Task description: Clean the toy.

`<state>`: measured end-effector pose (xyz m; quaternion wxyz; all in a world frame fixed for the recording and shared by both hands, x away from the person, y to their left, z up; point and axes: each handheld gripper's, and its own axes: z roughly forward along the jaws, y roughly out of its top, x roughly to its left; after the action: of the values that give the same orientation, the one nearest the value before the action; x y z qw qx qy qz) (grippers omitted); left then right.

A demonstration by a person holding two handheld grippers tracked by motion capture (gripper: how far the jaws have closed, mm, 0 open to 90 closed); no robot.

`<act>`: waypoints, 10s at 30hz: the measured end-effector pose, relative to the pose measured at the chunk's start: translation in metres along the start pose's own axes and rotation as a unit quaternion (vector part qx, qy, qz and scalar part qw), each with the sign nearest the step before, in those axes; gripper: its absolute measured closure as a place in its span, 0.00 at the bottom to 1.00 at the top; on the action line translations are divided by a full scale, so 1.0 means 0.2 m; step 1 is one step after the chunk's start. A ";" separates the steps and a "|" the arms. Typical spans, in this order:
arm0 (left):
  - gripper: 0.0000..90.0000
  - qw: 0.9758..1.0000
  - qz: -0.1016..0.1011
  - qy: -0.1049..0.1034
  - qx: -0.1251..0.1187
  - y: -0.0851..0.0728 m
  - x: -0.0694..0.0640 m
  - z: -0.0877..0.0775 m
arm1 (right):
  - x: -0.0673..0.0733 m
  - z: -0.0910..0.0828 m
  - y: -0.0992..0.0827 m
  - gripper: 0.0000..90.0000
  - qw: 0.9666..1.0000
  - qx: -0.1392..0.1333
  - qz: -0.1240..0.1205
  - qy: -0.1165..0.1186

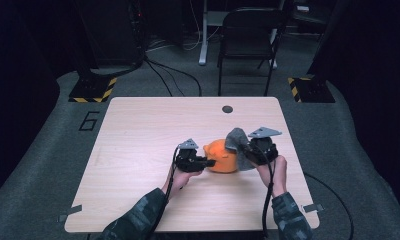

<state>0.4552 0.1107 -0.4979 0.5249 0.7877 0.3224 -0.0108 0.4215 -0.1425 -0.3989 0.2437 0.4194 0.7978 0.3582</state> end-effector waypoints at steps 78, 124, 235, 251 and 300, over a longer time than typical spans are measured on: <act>0.88 0.950 0.280 0.137 0.006 -0.11 -0.03 0.11 | -0.39 0.04 -0.19 0.84 0.991 -0.031 0.119 -0.049; 0.87 0.998 -0.026 0.055 0.015 -0.05 -0.04 -0.04 | 0.21 0.12 0.06 0.84 0.999 -0.003 -0.037 0.013; 0.85 0.999 0.015 0.039 0.011 -0.05 -0.03 0.02 | -0.04 0.19 -0.09 0.83 1.000 0.025 0.015 -0.007; 0.85 0.999 0.014 0.036 0.010 -0.05 -0.03 0.02 | -0.22 0.40 -0.30 0.83 0.989 0.133 0.069 -0.021; 0.21 0.968 0.199 0.149 0.036 -0.12 -0.07 0.10 | -0.04 0.24 -0.06 0.85 0.999 0.035 0.021 0.003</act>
<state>0.4367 0.0931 -0.5217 0.4336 0.8472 0.2333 0.1994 0.4538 -0.1363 -0.4378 0.2193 0.4430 0.8015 0.3366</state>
